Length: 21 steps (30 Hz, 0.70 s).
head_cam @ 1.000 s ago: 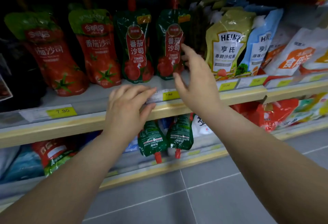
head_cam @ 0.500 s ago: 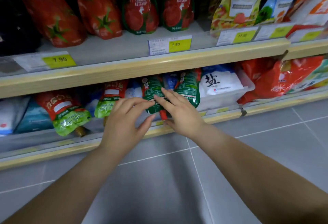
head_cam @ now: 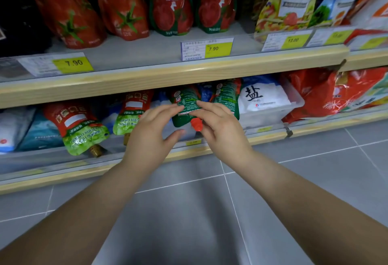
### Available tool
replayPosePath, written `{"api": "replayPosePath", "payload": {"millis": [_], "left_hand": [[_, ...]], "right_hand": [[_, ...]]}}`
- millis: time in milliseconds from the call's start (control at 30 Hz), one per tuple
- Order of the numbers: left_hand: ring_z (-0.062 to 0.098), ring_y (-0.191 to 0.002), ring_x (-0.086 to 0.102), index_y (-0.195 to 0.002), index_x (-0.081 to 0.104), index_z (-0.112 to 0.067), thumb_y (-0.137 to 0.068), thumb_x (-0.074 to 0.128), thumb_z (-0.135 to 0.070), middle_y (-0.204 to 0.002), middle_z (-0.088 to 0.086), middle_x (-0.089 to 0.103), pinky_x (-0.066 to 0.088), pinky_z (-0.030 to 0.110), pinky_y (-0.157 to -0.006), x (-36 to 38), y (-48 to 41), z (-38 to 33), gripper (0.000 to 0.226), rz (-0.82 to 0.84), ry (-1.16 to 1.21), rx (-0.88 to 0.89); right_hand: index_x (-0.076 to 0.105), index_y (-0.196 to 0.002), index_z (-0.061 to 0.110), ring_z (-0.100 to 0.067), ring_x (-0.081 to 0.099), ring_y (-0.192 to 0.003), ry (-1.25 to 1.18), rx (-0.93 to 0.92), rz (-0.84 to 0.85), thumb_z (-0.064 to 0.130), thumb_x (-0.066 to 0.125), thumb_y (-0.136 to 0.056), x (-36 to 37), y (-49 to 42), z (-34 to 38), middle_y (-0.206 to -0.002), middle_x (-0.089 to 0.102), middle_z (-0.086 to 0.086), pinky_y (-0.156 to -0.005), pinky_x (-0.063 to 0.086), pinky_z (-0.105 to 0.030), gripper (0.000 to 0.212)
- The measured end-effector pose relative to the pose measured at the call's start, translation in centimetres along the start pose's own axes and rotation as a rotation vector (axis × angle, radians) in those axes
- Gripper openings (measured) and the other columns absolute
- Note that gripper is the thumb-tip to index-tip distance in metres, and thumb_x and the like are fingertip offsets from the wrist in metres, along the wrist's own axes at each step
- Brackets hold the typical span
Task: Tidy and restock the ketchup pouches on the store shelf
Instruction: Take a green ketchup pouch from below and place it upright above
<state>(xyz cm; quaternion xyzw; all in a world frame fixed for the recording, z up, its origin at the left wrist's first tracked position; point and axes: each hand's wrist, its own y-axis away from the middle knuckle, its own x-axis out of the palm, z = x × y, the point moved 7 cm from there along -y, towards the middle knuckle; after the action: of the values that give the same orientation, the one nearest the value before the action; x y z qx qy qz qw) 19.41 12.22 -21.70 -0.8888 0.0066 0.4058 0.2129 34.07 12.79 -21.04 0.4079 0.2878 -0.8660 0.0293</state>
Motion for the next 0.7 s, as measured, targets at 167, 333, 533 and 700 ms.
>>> {"api": "replayPosePath", "payload": {"millis": [167, 333, 533, 700], "left_hand": [[0.023, -0.099, 0.064, -0.106, 0.071, -0.013, -0.082, 0.065, -0.001, -0.108, 0.003, 0.069, 0.051, 0.039, -0.087, -1.4, -1.8, -1.6, 0.027, -0.154, 0.027, 0.048], [0.026, -0.096, 0.065, -0.104, 0.072, -0.015, -0.086, 0.055, -0.010, -0.103, 0.003, 0.071, 0.051, 0.038, -0.085, -3.3, -4.1, -4.2, 0.025, -0.194, -0.011, 0.111], [0.021, -0.086, 0.065, -0.099, 0.072, -0.016, -0.088, 0.060, -0.025, -0.092, -0.002, 0.071, 0.050, 0.031, -0.076, -5.1, -7.0, -7.4, 0.019, -0.212, 0.015, 0.126], [0.011, -0.085, 0.066, -0.105, 0.071, -0.022, -0.088, 0.062, -0.029, -0.093, -0.012, 0.070, 0.055, 0.032, -0.078, -6.4, -9.0, -7.6, 0.020, -0.202, 0.339, -0.109]], "right_hand": [[0.070, -0.105, 0.008, -0.032, 0.057, -0.106, -0.143, 0.106, -0.069, 0.011, 0.066, -0.084, -2.0, -1.3, 0.3, -0.113, 0.066, -0.012, -0.095, 0.041, -0.033, 0.021], [0.066, -0.105, 0.009, -0.021, 0.061, -0.097, -0.252, 0.139, -0.177, 0.018, 0.066, -0.085, -3.9, -1.8, 0.6, -0.102, 0.068, -0.003, -0.087, 0.047, -0.037, 0.021], [0.038, -0.131, 0.036, 0.001, 0.054, -0.108, -0.386, 0.279, -0.221, 0.039, 0.070, -0.079, -5.9, -1.9, 0.4, -0.119, 0.055, 0.019, -0.089, 0.047, -0.022, 0.061], [0.006, -0.141, 0.056, 0.000, 0.055, -0.108, -0.414, 0.301, -0.239, 0.048, 0.073, -0.070, -7.8, -2.2, 1.3, -0.129, 0.052, 0.009, -0.087, 0.053, -0.037, 0.098]]}}
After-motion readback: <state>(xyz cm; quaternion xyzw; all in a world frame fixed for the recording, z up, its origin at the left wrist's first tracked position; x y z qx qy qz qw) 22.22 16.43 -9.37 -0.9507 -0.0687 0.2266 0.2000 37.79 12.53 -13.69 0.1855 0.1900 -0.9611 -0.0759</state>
